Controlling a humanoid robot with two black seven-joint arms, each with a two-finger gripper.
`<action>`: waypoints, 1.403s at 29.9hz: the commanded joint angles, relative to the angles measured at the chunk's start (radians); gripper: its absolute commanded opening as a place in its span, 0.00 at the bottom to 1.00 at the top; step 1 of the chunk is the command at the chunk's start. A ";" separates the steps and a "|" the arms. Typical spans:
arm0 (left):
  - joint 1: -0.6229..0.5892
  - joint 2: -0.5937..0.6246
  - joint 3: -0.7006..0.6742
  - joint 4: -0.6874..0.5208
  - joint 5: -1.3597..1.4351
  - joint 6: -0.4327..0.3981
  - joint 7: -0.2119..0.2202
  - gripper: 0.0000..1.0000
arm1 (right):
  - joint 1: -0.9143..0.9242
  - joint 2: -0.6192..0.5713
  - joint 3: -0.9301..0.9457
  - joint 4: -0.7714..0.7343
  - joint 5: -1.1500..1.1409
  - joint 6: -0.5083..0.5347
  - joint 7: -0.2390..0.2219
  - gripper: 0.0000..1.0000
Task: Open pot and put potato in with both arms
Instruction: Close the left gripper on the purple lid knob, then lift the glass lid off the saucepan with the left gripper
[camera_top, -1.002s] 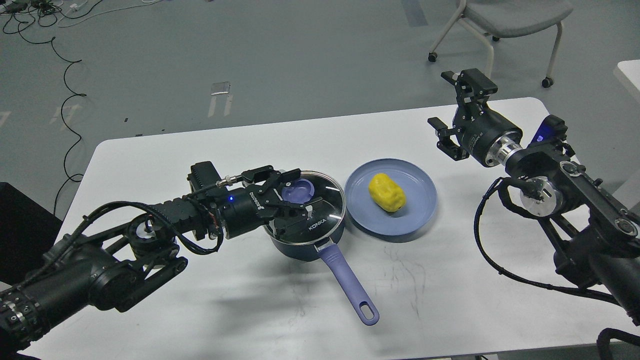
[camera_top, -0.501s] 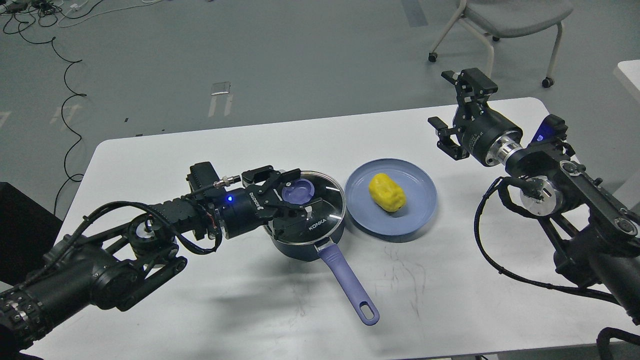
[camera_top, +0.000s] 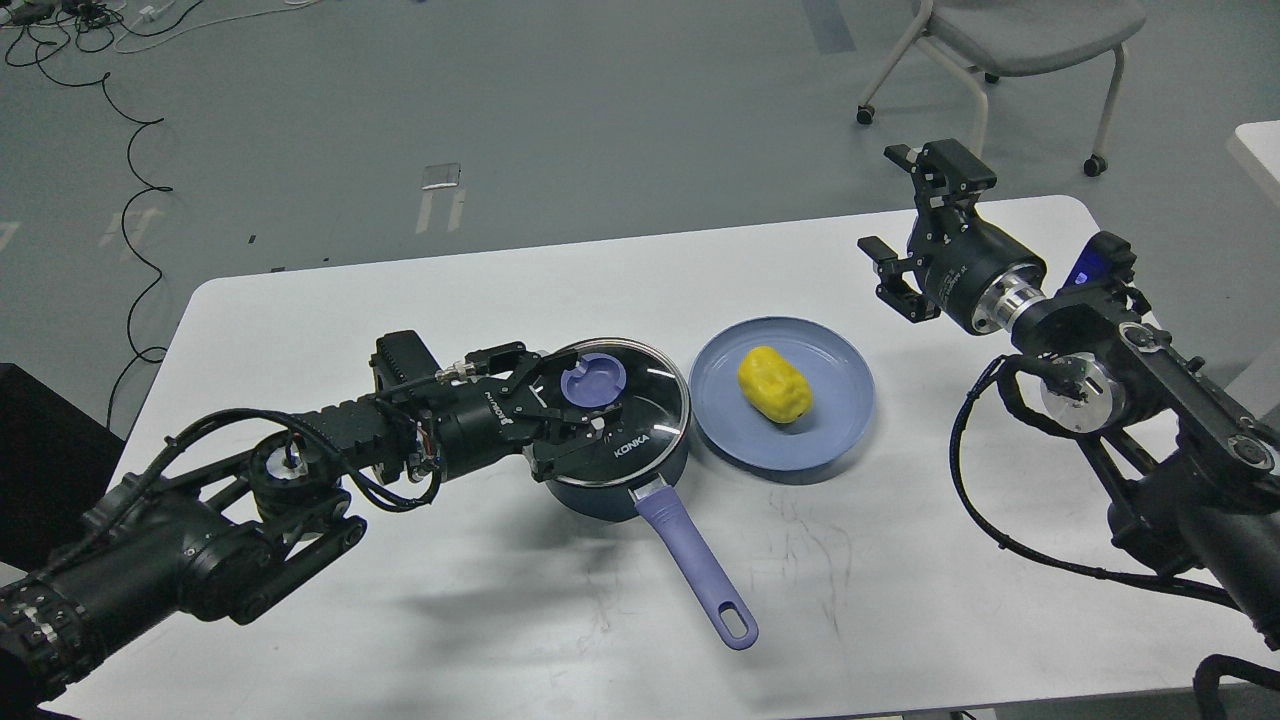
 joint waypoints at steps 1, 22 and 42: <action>-0.006 0.001 -0.002 0.000 -0.002 0.001 0.000 0.76 | 0.002 0.000 -0.001 -0.004 0.000 0.000 0.000 1.00; -0.020 0.013 -0.005 -0.023 -0.029 0.004 0.000 0.41 | 0.006 0.000 -0.003 -0.025 0.000 0.000 0.001 1.00; -0.023 0.260 0.015 -0.055 -0.216 0.161 0.000 0.41 | 0.022 0.000 -0.006 -0.030 -0.001 0.000 0.001 1.00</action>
